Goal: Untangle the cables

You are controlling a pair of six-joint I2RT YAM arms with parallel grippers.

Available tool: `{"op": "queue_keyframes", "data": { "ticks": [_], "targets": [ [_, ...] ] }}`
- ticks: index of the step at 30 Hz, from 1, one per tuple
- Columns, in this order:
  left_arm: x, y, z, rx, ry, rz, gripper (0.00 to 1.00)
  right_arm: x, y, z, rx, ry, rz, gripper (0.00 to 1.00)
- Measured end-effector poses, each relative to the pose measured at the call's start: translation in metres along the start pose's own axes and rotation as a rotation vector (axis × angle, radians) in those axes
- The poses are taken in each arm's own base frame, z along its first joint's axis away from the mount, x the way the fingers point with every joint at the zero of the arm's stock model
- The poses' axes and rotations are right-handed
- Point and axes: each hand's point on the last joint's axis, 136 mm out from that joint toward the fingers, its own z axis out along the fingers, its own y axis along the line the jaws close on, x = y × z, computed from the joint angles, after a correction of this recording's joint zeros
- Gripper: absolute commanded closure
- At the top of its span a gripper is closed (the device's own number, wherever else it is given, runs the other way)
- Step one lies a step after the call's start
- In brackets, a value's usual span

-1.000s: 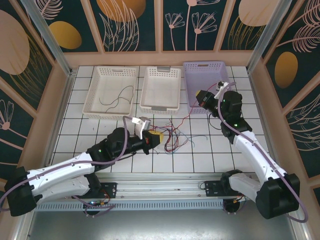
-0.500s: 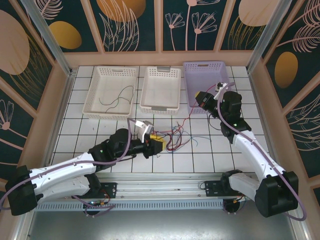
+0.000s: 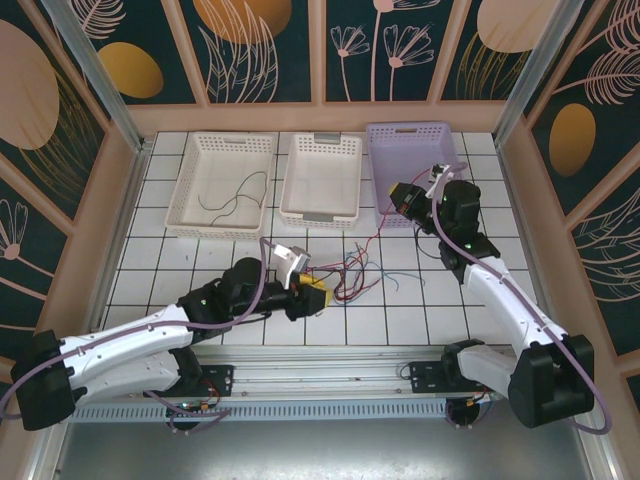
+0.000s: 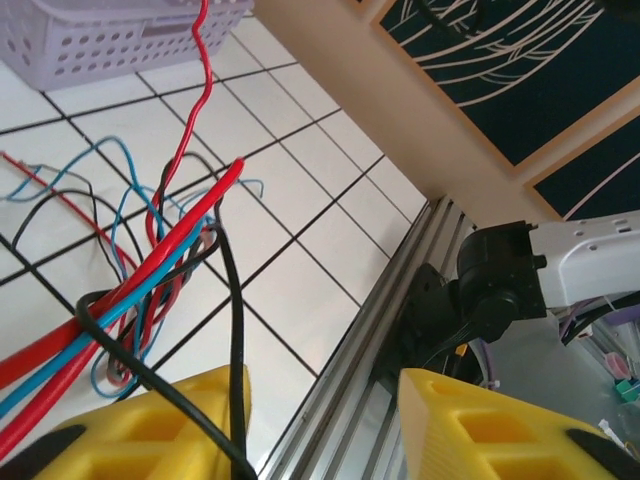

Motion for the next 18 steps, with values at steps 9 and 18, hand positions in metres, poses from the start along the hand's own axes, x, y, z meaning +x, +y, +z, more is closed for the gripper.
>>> {"op": "queue_keyframes", "data": {
  "ticks": [9,18],
  "targets": [
    [0.021,0.017,0.005,-0.065,0.085,0.005,0.84,-0.008,0.004,0.001,-0.001,-0.017,-0.003,1.0],
    [0.016,0.012,-0.003,-0.069,0.087,0.037,1.0,-0.016,-0.025,0.005,0.079,-0.034,0.029,1.0]
  ]
}}
